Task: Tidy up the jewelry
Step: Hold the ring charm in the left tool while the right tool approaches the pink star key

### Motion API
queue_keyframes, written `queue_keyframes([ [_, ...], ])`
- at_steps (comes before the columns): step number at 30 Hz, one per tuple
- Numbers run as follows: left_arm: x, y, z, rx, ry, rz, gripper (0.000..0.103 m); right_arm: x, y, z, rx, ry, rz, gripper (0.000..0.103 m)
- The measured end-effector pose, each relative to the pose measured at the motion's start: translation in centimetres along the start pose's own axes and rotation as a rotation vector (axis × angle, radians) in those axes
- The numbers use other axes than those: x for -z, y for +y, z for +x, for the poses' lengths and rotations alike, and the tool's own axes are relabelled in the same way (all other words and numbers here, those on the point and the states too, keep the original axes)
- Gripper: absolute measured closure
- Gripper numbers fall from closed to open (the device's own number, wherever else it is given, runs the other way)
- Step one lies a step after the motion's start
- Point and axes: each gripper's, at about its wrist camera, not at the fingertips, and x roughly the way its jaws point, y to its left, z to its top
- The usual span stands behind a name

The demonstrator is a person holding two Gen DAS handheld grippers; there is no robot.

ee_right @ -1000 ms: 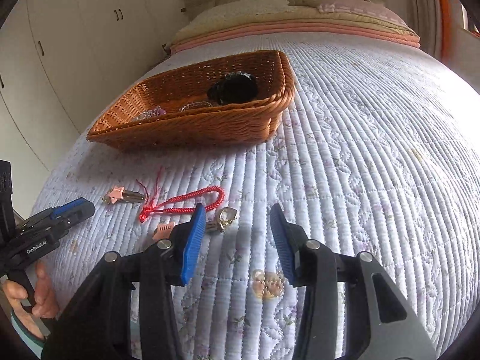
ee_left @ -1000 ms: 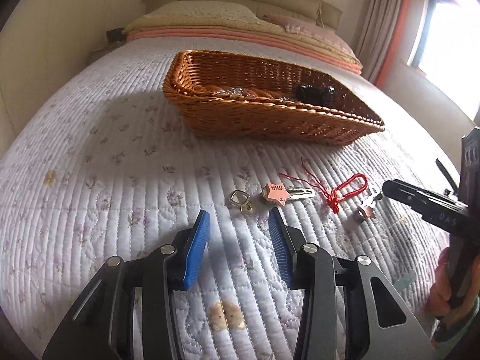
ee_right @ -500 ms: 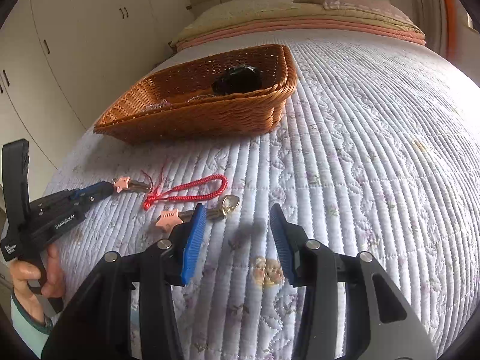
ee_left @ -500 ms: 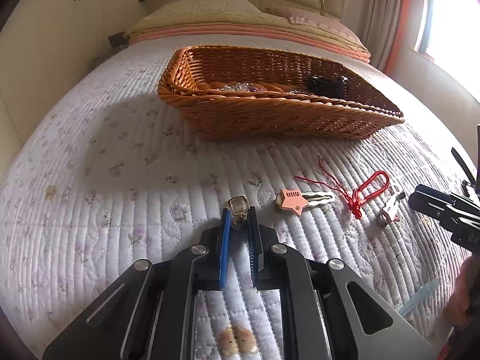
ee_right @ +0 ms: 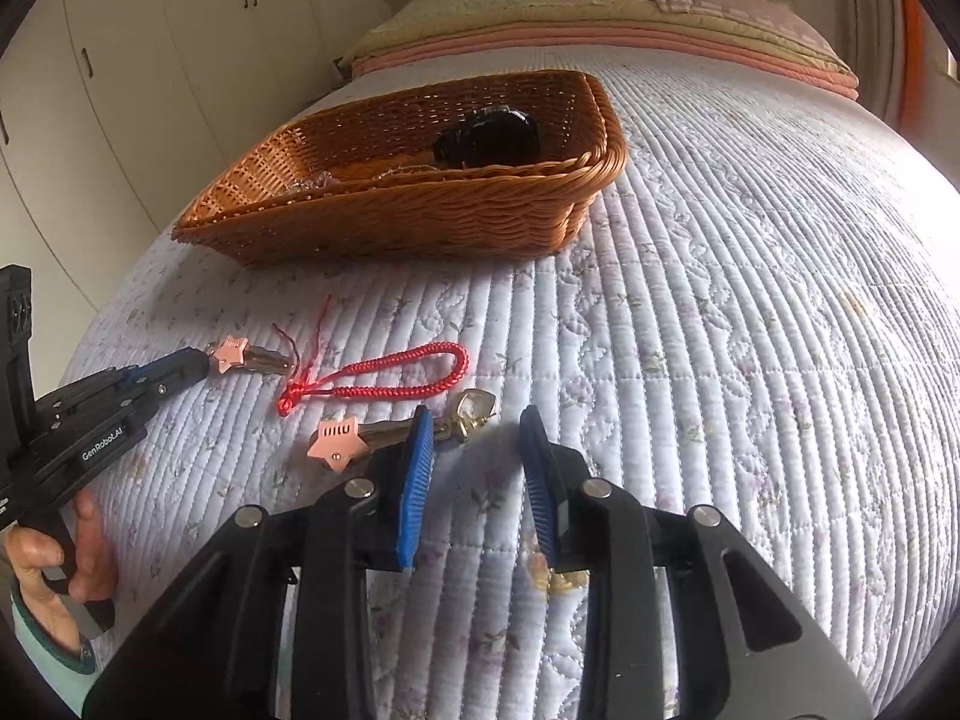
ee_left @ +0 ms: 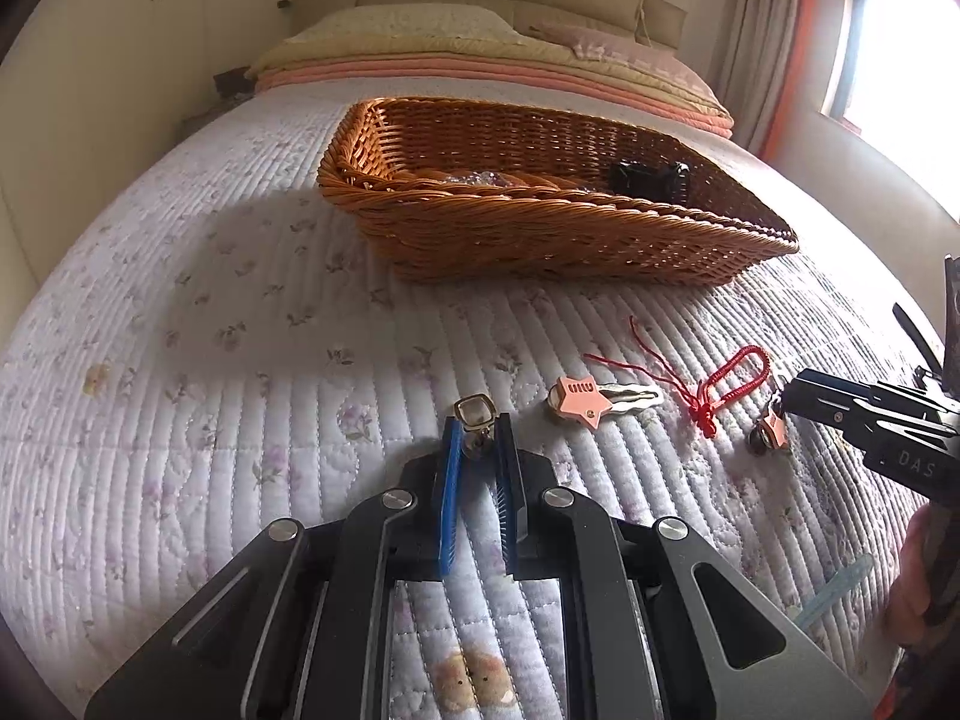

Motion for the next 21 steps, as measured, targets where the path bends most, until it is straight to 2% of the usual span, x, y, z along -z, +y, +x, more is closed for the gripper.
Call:
queue_keyframes([
  [2, 0.0, 0.0, 0.0, 0.0, -0.001, 0.0, 0.094, 0.0, 0.2, 0.1, -0.004, -0.001, -0.01, 0.09],
  [17, 0.0, -0.2, -0.5, -0.001, -0.021, 0.007, 0.094, 0.5, -1.2, -1.8, -0.066, -0.059, 0.046, 0.091],
  [21, 0.1, 0.1, -1.5, 0.029, -0.067, -0.002, 0.094, 0.3, -1.4, -2.5, -0.08, -0.074, 0.059, 0.091],
])
